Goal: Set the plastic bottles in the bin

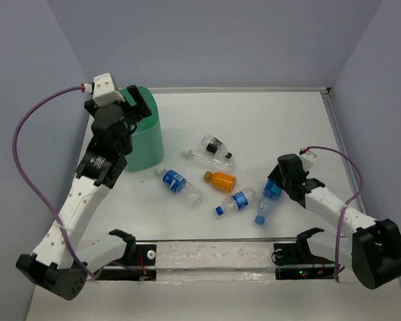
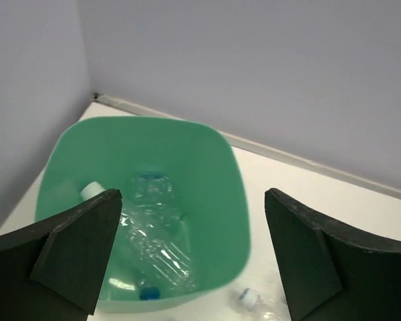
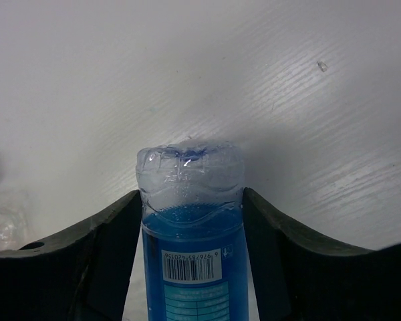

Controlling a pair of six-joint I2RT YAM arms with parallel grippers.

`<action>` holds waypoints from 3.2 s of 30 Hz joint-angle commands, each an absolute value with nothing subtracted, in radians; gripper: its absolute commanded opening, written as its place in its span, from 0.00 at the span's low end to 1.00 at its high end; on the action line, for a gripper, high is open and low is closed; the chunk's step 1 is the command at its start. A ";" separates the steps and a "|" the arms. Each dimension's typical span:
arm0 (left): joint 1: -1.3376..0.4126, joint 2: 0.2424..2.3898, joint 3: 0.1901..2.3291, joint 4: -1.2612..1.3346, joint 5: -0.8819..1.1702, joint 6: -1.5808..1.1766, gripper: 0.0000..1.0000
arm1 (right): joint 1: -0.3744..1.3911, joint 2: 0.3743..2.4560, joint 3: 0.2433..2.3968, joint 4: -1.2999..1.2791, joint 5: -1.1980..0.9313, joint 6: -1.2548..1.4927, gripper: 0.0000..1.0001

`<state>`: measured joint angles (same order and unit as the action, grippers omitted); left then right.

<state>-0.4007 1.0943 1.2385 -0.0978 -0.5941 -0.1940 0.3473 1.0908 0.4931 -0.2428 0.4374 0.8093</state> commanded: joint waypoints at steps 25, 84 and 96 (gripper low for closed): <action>-0.408 0.539 0.914 -0.311 0.071 -0.393 0.99 | 0.351 0.838 0.750 -0.422 0.516 0.686 0.50; -0.426 0.609 0.402 -0.186 0.030 -0.862 0.99 | 0.914 1.746 1.552 0.388 0.027 0.195 0.96; -0.440 0.914 0.428 0.012 -0.077 -0.838 0.99 | 0.914 1.292 1.022 0.287 0.121 0.205 0.96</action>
<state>-0.4305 0.8715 0.4004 -0.0978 -0.0486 -0.8379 0.9112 1.3384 1.0988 0.3267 0.0792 0.2058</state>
